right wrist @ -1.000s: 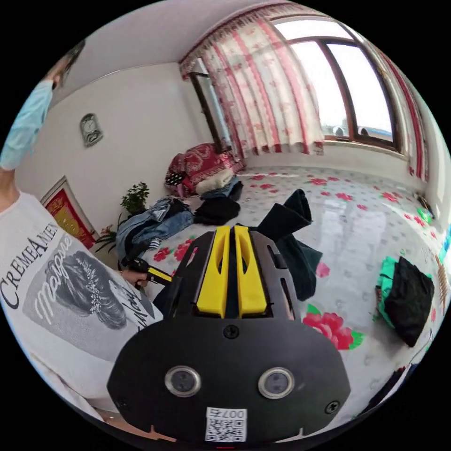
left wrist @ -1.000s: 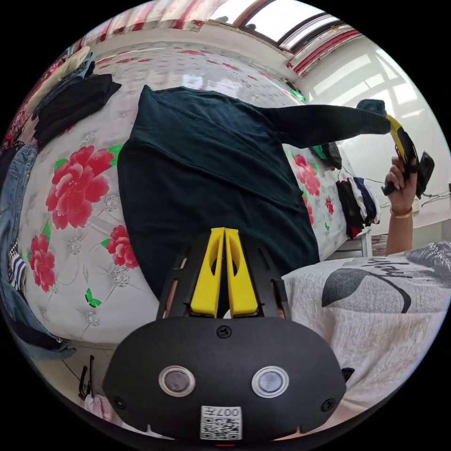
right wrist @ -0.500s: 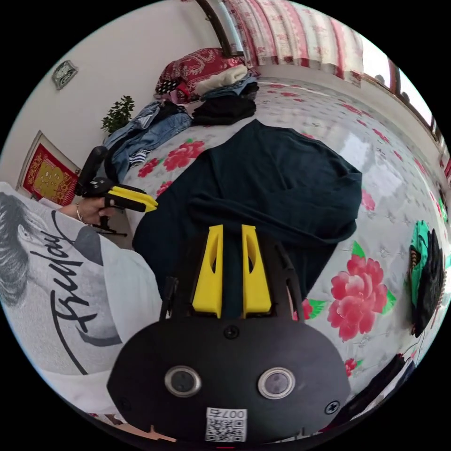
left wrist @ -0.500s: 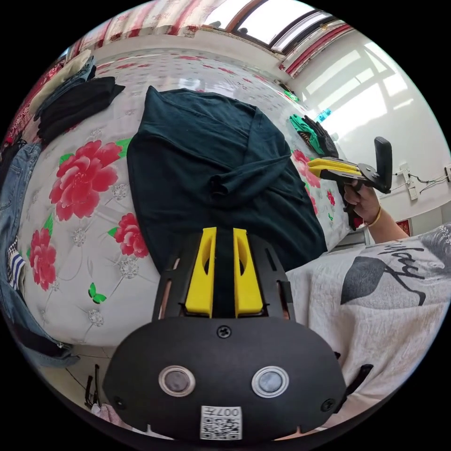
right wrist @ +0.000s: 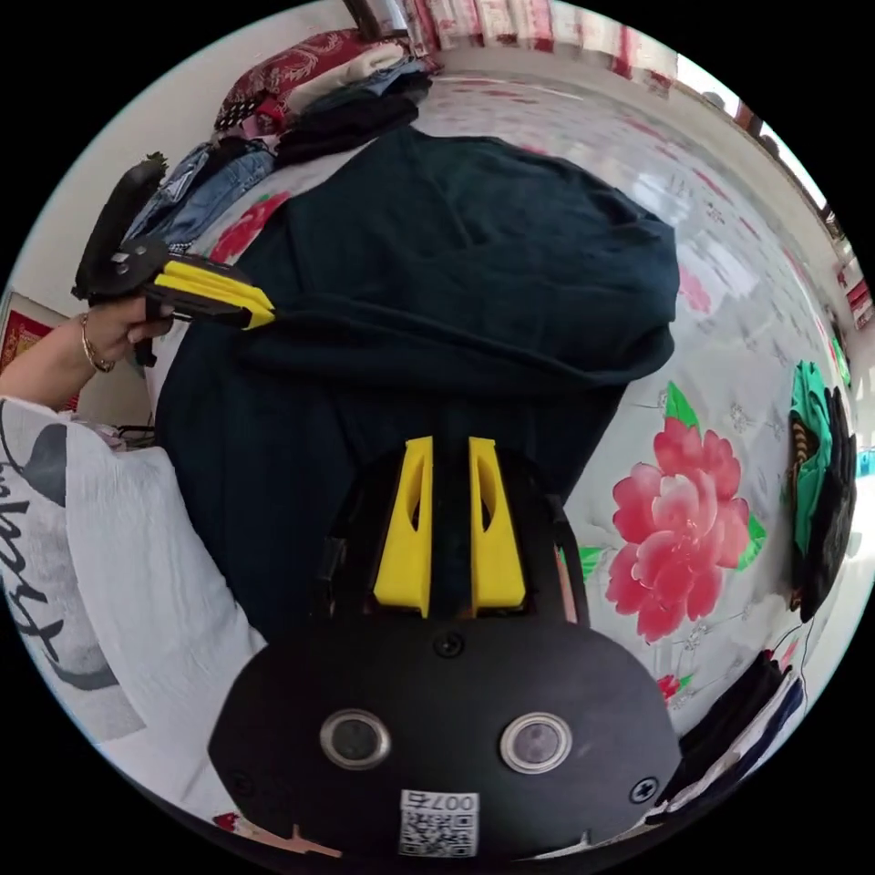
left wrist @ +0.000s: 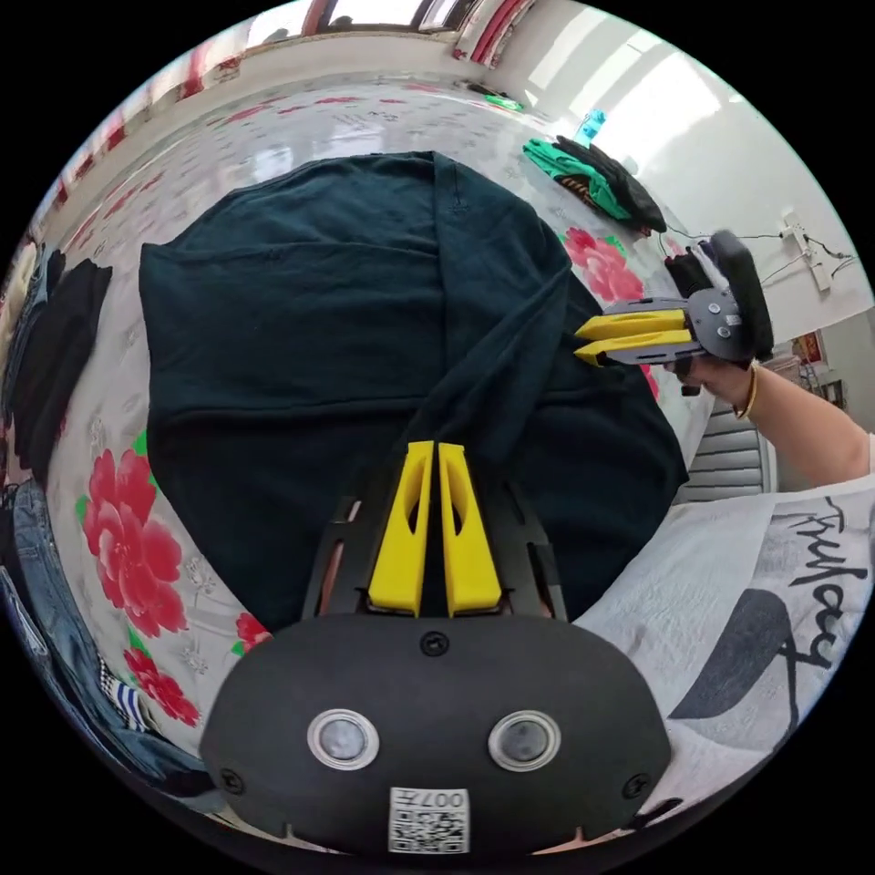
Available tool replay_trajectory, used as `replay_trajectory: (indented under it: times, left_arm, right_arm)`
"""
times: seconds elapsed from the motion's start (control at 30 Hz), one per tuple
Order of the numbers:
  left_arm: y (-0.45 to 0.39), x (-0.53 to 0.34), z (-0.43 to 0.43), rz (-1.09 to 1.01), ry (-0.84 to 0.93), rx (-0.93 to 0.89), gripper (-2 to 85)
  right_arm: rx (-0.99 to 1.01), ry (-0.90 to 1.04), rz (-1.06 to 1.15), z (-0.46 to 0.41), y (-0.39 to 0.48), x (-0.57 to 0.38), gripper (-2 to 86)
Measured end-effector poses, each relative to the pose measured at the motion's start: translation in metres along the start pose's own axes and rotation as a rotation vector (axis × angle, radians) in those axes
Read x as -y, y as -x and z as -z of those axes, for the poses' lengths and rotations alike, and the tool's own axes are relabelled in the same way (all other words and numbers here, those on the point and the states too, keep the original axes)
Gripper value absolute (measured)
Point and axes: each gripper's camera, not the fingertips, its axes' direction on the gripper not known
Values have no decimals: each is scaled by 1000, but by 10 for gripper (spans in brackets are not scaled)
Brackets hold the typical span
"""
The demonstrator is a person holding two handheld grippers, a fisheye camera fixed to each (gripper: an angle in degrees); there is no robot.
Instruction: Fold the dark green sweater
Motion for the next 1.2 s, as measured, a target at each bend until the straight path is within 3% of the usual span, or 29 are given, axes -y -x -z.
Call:
replay_trajectory:
  times: [0.2, 0.3, 0.43, 0.53, 0.67, 0.8, 0.9, 1.0, 1.03, 1.13, 1.2]
  left_arm:
    - [-1, 17, 165, -35, -376, -14, -9]
    - [-26, 15, 239, -150, -500, 95, -10]
    - [-51, 0, 263, -217, -558, 171, -10]
    - [-60, -11, 264, -202, -591, 155, -10]
    - [-69, -6, 250, -191, -512, 275, -9]
    - [-68, -12, 229, -154, -432, 260, -9]
    - [-76, -28, 187, -163, -302, 201, -9]
    - [-87, -48, 111, -184, -103, 166, -8]
    - [-89, -50, 94, -181, -56, 152, -7]
    - [-106, -62, 44, -192, 81, 85, -1]
    - [-119, -67, 44, -226, 104, 77, 15]
  right_arm:
    - [42, 1, -49, -2, -7, 2, 46]
    - [-53, -211, -109, 29, -25, 1, 47]
    - [-174, -288, -237, 29, -66, 12, 57]
    - [-135, -283, -264, 17, -86, 31, 61]
    - [-173, -268, -191, -1, -88, 60, 54]
    - [-291, -155, -141, -18, -100, 75, 16]
    - [-240, -175, -238, -9, -138, 47, 3]
    - [-253, -66, -518, -27, -196, 4, -1]
    - [-158, -212, -521, -14, -206, -15, -2]
    - [-65, -199, -581, 0, -226, -33, -1]
    - [-75, -245, -496, 11, -218, -33, 1]
